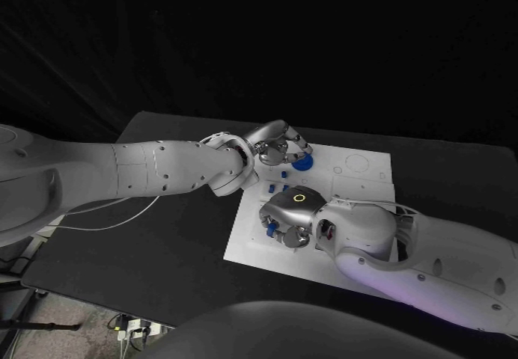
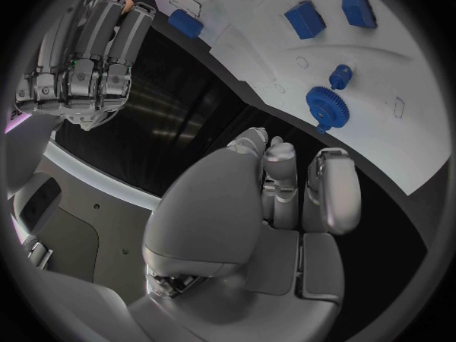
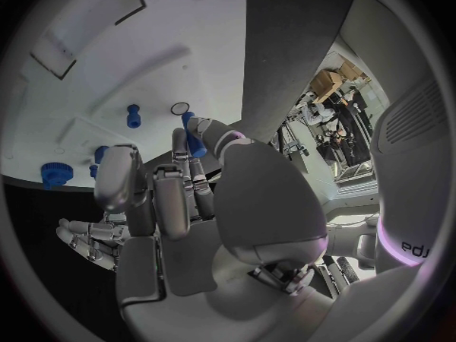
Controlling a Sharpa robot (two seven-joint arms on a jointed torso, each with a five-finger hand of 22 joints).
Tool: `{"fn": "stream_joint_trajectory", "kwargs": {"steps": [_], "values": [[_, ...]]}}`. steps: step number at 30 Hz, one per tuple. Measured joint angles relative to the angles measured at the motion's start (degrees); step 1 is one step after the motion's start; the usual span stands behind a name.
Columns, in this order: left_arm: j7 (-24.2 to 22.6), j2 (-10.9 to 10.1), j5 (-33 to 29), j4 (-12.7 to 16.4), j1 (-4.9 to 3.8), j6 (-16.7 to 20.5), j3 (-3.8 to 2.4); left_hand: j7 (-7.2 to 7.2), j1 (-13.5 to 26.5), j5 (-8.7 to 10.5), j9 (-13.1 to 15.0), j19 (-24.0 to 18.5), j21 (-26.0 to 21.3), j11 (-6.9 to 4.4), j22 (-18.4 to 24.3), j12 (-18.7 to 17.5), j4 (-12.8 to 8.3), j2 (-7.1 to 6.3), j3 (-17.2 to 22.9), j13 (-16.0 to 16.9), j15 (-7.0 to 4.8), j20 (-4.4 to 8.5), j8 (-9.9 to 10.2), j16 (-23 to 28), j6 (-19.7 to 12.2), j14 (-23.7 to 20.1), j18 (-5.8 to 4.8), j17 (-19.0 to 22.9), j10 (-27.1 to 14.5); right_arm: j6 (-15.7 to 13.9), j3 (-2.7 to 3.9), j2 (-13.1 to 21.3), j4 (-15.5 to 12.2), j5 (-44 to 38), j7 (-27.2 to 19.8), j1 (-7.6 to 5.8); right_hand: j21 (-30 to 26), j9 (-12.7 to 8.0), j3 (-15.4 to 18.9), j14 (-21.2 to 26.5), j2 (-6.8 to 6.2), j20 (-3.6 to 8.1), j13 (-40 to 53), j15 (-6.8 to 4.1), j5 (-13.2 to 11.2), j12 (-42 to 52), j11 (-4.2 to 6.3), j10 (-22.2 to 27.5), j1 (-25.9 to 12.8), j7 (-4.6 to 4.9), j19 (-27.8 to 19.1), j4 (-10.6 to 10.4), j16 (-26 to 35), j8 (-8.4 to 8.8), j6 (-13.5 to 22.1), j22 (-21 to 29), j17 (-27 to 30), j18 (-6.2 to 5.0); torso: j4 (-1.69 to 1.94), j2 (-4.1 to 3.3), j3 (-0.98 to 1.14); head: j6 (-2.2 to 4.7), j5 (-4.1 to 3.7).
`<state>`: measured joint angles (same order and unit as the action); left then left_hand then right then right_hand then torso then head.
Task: Assemble the parts on the task board
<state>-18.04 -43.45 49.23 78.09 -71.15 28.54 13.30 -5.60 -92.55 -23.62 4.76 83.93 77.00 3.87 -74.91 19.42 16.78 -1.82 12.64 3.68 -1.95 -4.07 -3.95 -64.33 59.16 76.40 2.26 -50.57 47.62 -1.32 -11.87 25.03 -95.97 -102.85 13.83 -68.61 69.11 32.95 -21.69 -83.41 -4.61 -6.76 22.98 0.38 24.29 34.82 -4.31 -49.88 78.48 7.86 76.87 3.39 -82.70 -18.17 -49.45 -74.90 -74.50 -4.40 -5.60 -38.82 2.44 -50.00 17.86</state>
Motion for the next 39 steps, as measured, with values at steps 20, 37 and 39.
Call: {"fn": "stream_joint_trajectory", "kwargs": {"steps": [20,37,39], "values": [[0.03,0.0,-0.01,-0.02,0.0,-0.43,0.0,0.0,0.0,0.0,-0.05,0.0,0.0,0.0,0.0,-0.32,-0.05,0.0,0.04,0.0,0.0,0.0,0.0,0.0,0.0,0.0,0.0,-0.01,0.0,1.15,0.0,0.03,0.06,-1.19,0.46,0.17,-0.58,-0.26,-0.55,0.0,-0.32,0.22,-0.07,0.0,0.0,-0.97,-0.22,0.22,0.33,-0.51,-0.22,0.55,0.0,0.81,-0.48,-0.04,0.69,0.0,-0.05,0.03,0.01,0.0,0.16],[0.15,0.19,-0.02,-0.2,0.01,-1.07,0.0,-0.21,0.0,0.0,-0.04,0.0,0.0,0.0,0.0,-0.32,0.11,0.0,0.19,0.0,0.0,0.0,0.0,0.0,-0.21,0.0,0.0,0.06,0.0,1.62,0.0,0.24,0.04,-1.97,1.01,0.17,-1.34,-0.52,-0.71,0.43,-0.62,0.21,-0.01,0.02,-0.27,-1.21,-0.42,0.84,0.03,-1.43,-0.22,0.71,0.22,2.03,0.43,-0.03,1.09,0.0,-0.07,0.03,0.01,0.0,0.14],[0.17,0.23,-0.02,-0.21,0.03,-1.15,0.0,-0.21,0.0,0.0,-0.04,0.0,0.0,-0.01,0.0,-0.32,0.11,0.0,0.19,0.0,0.0,0.0,0.0,0.0,-0.21,0.0,0.01,0.06,0.0,1.61,0.0,0.29,0.03,-2.1,1.08,0.17,-1.34,-0.52,-0.71,0.43,-0.62,0.21,0.03,0.02,-0.5,-1.43,-0.42,0.84,0.03,-1.51,-0.22,0.71,0.22,2.02,0.52,-0.03,1.1,0.0,-0.07,0.02,0.01,0.0,0.1]]}}
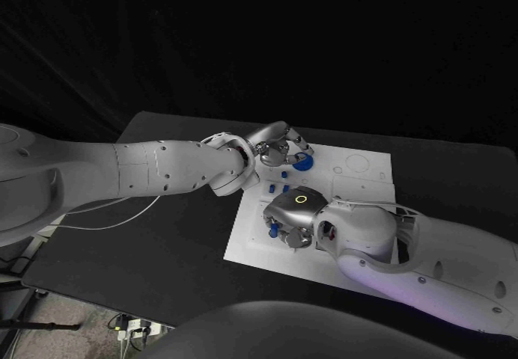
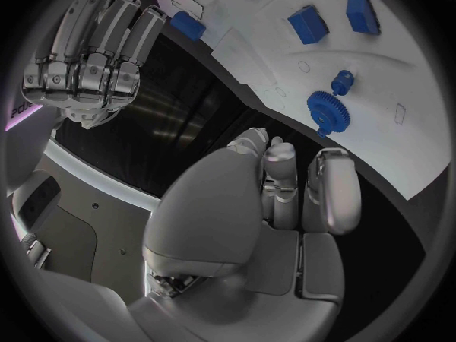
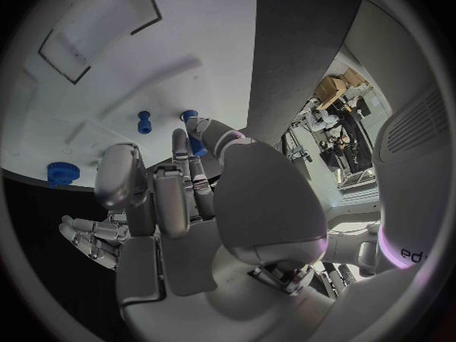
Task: Assemble the parts on the task board
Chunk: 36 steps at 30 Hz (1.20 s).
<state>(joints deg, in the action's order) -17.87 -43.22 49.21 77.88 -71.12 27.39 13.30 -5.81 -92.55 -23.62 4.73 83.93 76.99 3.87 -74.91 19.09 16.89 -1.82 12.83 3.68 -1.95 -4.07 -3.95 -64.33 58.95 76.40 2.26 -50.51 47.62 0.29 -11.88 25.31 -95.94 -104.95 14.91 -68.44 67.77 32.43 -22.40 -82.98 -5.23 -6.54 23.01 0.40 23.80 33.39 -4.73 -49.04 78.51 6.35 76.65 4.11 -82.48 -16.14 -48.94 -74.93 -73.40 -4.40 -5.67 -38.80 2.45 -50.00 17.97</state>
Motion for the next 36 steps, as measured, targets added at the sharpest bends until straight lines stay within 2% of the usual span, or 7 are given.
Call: {"fn": "stream_joint_trajectory", "kwargs": {"steps": [28,36], "values": [[0.41,0.27,0.0,-0.27,0.28,-0.85,0.0,0.0,0.23,0.21,0.01,0.0,0.0,0.0,0.0,0.0,-0.22,-0.23,0.22,0.0,0.0,0.0,0.0,0.0,0.0,0.0,0.0,0.07,0.0,-1.42,-0.01,-0.02,0.25,-0.47,0.12,0.26,0.0,0.1,0.18,-0.01,-0.68,-0.22,0.53,0.0,-0.56,-0.21,-0.04,0.37,-0.68,-0.53,-0.22,-0.18,0.0,0.53,0.13,0.02,-0.25,0.0,0.07,-0.01,-0.02,0.0,0.23],[0.52,0.34,0.0,-0.39,0.48,-1.06,0.0,0.0,0.22,0.21,0.01,0.0,0.0,0.0,0.0,0.0,-0.22,-0.22,0.22,0.0,0.0,0.0,0.0,0.0,0.0,0.0,0.0,0.07,0.0,-1.98,-0.01,-0.02,0.38,-0.15,0.08,0.42,0.0,0.44,0.34,-0.01,-0.42,-0.22,0.87,0.0,-1.89,-0.21,-0.04,0.37,-0.93,-0.52,-0.22,-0.34,0.0,0.53,0.13,0.02,-0.25,0.0,0.03,0.01,-0.04,0.0,0.26]]}}
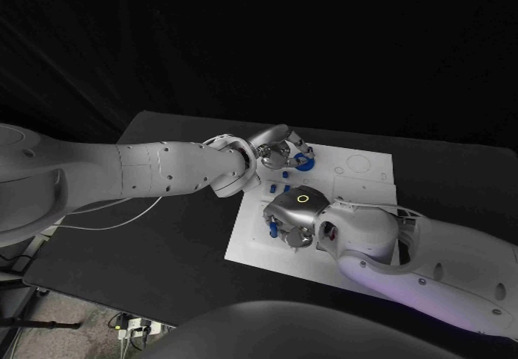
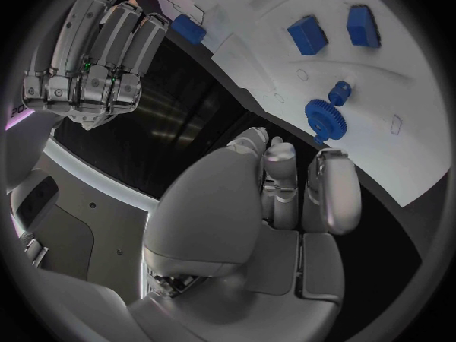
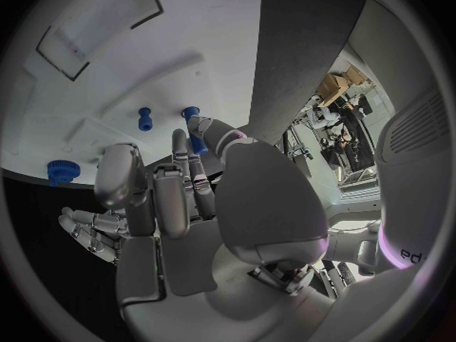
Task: Assemble the parts on the task board
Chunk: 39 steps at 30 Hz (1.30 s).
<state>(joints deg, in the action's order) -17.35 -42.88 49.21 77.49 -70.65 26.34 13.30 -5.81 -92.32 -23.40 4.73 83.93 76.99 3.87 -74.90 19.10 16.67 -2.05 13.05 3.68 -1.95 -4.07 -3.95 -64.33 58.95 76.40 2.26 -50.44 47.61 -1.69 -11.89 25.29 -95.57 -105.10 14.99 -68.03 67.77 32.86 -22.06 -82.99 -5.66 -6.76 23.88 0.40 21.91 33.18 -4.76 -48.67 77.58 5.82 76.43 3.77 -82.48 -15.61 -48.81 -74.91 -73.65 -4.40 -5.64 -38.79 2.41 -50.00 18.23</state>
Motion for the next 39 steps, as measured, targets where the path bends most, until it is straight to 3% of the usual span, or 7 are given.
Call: {"fn": "stream_joint_trajectory", "kwargs": {"steps": [5,12,16,21,31,39], "values": [[0.05,0.01,0.0,0.0,0.03,-0.09,0.0,0.0,0.0,0.0,0.0,0.0,0.0,0.0,0.0,0.0,0.0,0.0,0.0,0.0,0.0,0.0,0.0,0.0,0.0,0.0,0.0,0.0,0.0,-0.26,0.0,-0.01,0.1,0.13,0.0,0.21,0.0,0.66,0.0,0.0,0.0,0.0,0.34,0.0,-0.84,0.0,0.0,0.0,0.0,-0.56,0.0,0.0,0.0,0.0,-0.61,0.0,0.0,0.0,-0.01,0.0,0.01,0.0,0.02],[0.1,-0.01,0.0,0.0,0.06,-0.17,0.01,0.0,0.0,0.0,0.0,0.0,0.0,0.0,0.0,0.0,0.24,0.0,0.24,0.0,0.0,0.0,0.0,0.0,0.0,0.0,0.01,0.07,0.0,-0.64,0.0,-0.05,0.24,0.2,-0.01,0.49,0.0,2.06,0.2,0.0,-0.01,0.0,0.95,0.0,-0.84,0.48,0.0,0.0,0.0,-0.4,0.0,0.2,0.0,-0.96,-1.45,0.0,-0.06,0.0,-0.01,0.0,0.05,0.0,0.02],[0.12,-0.03,0.0,0.0,0.07,-0.2,0.01,0.0,0.0,0.0,0.0,0.0,0.0,0.0,0.0,0.0,0.24,0.0,0.24,0.0,0.0,0.0,0.0,0.0,0.0,0.0,0.01,0.1,0.0,-0.95,0.0,-0.04,0.26,0.21,-0.01,0.59,0.0,5.52,1.04,0.0,-0.01,0.0,2.35,0.0,-0.84,1.74,0.22,0.22,0.01,-0.54,0.0,0.4,0.0,-3.02,-1.99,0.01,-0.22,0.0,-0.02,0.0,0.05,0.0,0.05],[0.16,-0.05,0.0,0.0,0.09,-0.25,0.01,0.0,0.0,0.0,0.0,0.0,0.0,0.0,0.0,0.0,0.24,0.0,0.24,0.0,0.0,0.0,0.0,0.0,0.0,0.0,0.0,0.1,0.0,-1.32,0.0,0.0,0.28,0.21,-0.03,0.68,0.0,8.18,1.15,0.0,0.0,0.22,3.43,0.0,-0.85,2.45,0.26,0.26,0.02,-0.54,0.22,0.51,0.0,-4.12,-1.98,-0.04,-0.32,0.0,-0.03,0.0,0.05,0.0,0.06],[0.25,-0.08,0.0,0.0,0.15,-0.39,0.0,0.0,0.0,0.0,0.01,0.0,0.0,0.0,0.0,0.0,0.24,0.0,0.24,0.0,0.0,0.0,0.0,0.0,0.0,0.0,0.0,0.09,0.0,-1.92,-0.01,-0.02,0.34,0.19,-0.04,0.78,0.0,9.84,1.2,0.0,0.29,0.22,4.18,0.0,-0.85,2.91,0.46,0.46,0.32,-0.64,0.22,0.56,0.0,-4.58,-1.46,-0.03,-0.36,0.0,0.01,0.01,0.02,0.0,0.06],[0.37,-0.08,0.0,0.0,0.2,-0.54,0.0,0.0,0.0,0.0,0.01,0.0,0.0,0.0,0.0,0.0,0.24,0.0,0.24,0.0,0.0,0.0,0.0,0.0,0.0,0.0,0.0,0.09,0.0,-2.14,-0.01,0.04,0.38,0.1,0.09,0.83,-0.24,9.97,1.2,0.0,0.29,0.22,4.2,0.0,-0.85,2.91,0.46,0.46,0.32,-0.6,0.22,0.56,0.0,-4.58,-1.42,-0.03,-0.14,0.0,0.03,0.03,0.02,0.0,0.19]]}}
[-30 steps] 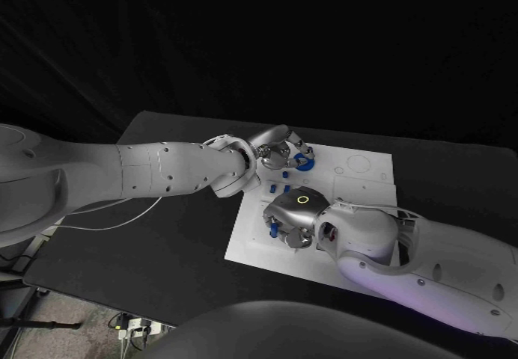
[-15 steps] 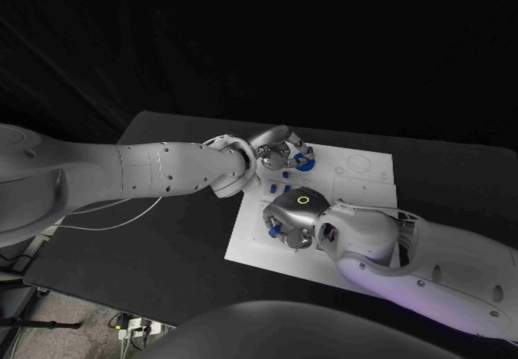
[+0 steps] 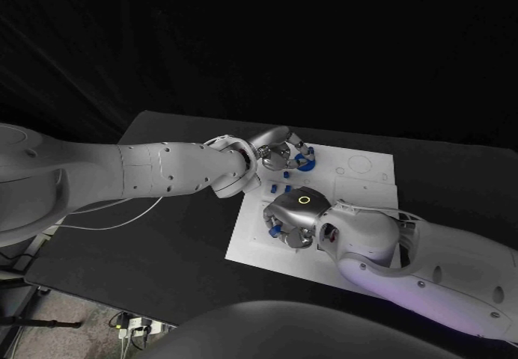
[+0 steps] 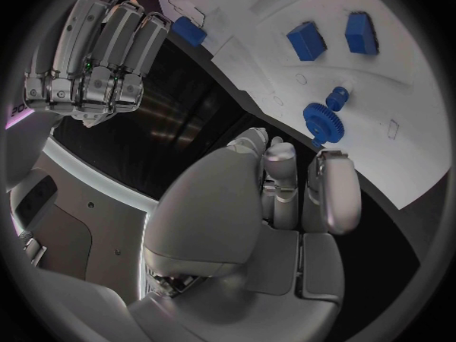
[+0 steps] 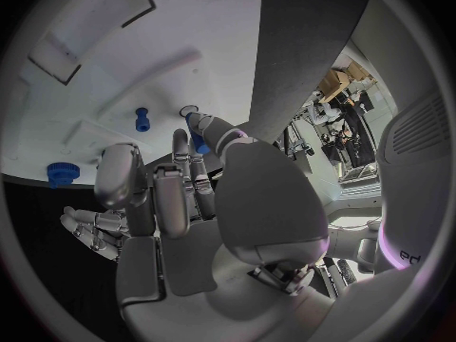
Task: Assemble the parts on the task board
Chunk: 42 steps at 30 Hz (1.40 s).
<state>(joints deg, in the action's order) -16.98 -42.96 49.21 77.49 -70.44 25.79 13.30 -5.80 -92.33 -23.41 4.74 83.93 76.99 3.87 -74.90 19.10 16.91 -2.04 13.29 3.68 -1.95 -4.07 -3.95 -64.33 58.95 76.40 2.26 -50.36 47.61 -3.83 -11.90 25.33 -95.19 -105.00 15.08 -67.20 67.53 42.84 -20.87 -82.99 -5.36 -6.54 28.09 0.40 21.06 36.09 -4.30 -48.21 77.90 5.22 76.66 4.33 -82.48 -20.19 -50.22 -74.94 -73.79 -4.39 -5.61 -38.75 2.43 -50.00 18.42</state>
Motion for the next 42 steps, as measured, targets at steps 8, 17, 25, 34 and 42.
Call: {"fn": "stream_joint_trajectory", "kwargs": {"steps": [8,17,25,34,42], "values": [[0.16,0.04,0.0,-0.09,0.12,-0.16,0.01,0.0,0.0,0.0,0.0,0.21,0.0,0.0,0.0,0.0,-0.18,0.0,0.18,0.0,0.2,-0.21,0.0,0.0,0.0,-0.2,0.01,0.09,0.0,0.17,0.0,0.43,-0.35,-0.01,0.19,-0.03,-0.53,0.31,0.0,0.0,0.26,0.21,0.21,0.0,0.0,0.0,0.2,0.2,-0.26,-0.14,-0.21,0.0,0.23,0.01,0.17,0.0,0.59,0.0,0.02,0.1,-0.07,0.0,0.07],[0.32,0.2,0.0,-0.24,0.21,-0.26,0.0,0.0,0.0,0.0,0.0,0.21,0.0,0.0,0.0,0.0,-0.18,0.0,0.18,0.0,0.2,-0.21,0.0,0.0,0.0,-0.2,0.0,0.09,0.0,0.93,0.0,0.2,-0.44,0.02,0.72,-0.15,-0.92,0.54,0.0,0.2,0.39,0.21,0.37,-0.2,0.46,0.0,-0.01,0.42,-0.39,-0.02,-0.21,0.0,0.23,0.24,0.42,0.01,0.87,0.0,0.05,0.13,-0.1,0.0,0.28],[0.43,0.41,0.0,-0.31,0.25,-0.36,0.0,0.0,0.0,0.0,0.0,0.21,0.0,0.0,0.0,0.0,-0.18,0.0,0.18,0.0,0.2,-0.21,0.0,0.0,0.0,-0.2,0.0,0.08,0.0,1.82,0.0,0.12,-0.39,0.0,1.36,-0.25,-1.14,0.54,0.0,0.2,0.38,0.21,0.48,-0.2,0.81,0.0,-0.01,0.41,-0.39,-0.02,-0.21,0.0,0.45,0.24,0.42,0.02,0.93,0.0,0.07,0.06,-0.09,0.0,0.42],[0.54,0.53,0.0,-0.37,0.27,-0.48,0.01,0.0,0.0,0.0,0.0,0.21,0.0,0.0,0.0,0.0,-0.18,0.0,0.18,0.0,0.2,-0.21,0.0,0.0,0.0,-0.2,0.0,0.08,0.0,2.69,0.01,0.09,-0.39,-0.02,1.61,-0.26,-1.16,0.7,0.0,0.2,0.38,0.2,0.54,-0.2,1.05,0.0,-0.01,0.41,-0.39,-0.02,-0.21,0.0,0.45,0.48,0.42,0.02,0.98,0.0,-0.02,0.0,-0.05,0.0,0.4],[0.65,0.61,0.0,-0.42,0.31,-0.62,-0.01,0.0,0.0,0.0,0.0,0.21,0.0,0.0,0.0,0.0,-0.18,0.0,0.18,0.0,0.2,-0.21,0.0,0.0,0.0,-0.2,0.0,0.08,0.0,3.13,0.03,0.01,-0.37,-0.03,1.63,-0.29,-1.16,0.68,-0.01,0.2,0.38,0.41,0.67,-0.2,1.25,0.0,-0.01,0.41,-0.38,-0.02,-0.42,0.01,0.45,0.76,0.8,0.03,1.04,0.0,-0.02,0.01,-0.04,0.0,0.24]]}}
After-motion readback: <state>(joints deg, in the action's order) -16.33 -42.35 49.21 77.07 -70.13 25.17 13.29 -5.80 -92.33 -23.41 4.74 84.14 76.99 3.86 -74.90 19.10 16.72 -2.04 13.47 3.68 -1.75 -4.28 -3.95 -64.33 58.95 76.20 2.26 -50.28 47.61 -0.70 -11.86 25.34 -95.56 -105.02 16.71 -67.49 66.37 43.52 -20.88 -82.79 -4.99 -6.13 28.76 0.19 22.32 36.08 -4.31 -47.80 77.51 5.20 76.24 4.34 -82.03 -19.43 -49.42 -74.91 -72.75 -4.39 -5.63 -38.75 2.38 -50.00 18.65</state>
